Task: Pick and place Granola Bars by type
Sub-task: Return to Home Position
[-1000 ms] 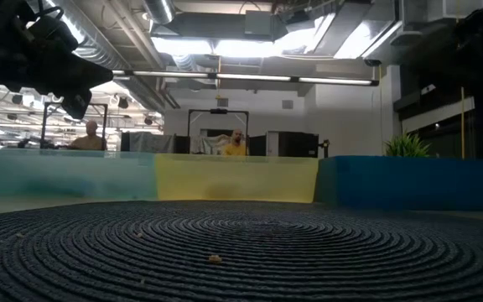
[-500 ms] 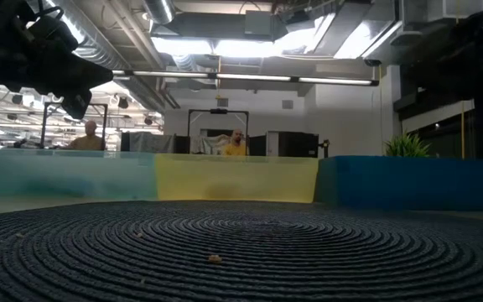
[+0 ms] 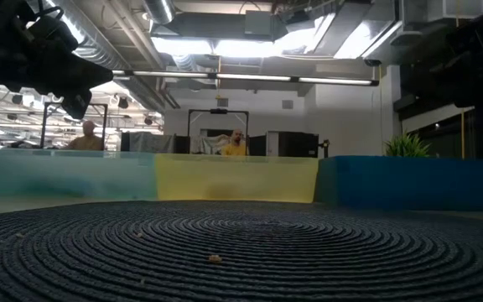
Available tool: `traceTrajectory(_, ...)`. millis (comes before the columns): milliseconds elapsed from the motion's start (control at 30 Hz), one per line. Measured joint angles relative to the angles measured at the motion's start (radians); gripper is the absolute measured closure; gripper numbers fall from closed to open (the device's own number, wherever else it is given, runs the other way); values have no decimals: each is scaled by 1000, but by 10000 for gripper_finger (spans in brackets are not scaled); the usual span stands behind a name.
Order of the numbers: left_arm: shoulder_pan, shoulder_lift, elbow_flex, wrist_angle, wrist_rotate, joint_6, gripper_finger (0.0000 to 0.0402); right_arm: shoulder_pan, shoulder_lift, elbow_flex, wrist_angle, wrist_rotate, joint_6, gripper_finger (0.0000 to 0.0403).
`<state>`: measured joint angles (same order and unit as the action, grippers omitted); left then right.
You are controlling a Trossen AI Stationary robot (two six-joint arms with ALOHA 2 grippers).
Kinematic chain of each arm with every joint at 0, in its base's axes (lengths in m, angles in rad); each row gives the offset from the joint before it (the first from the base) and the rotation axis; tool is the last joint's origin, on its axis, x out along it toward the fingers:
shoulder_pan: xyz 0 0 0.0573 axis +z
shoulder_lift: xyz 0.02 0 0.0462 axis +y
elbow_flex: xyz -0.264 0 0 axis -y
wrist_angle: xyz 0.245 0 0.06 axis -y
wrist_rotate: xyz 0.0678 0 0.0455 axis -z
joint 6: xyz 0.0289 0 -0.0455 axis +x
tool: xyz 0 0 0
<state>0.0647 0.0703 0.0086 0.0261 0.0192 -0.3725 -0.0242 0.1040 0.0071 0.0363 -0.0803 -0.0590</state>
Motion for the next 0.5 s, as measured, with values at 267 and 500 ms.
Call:
traceTrajectory(267,0,0,0,0,0,0,389,0,0,0,0,0,2,374)
traceTrajectory(500,0,0,0,0,0,0,393,0,0,0,0,0,2,369)
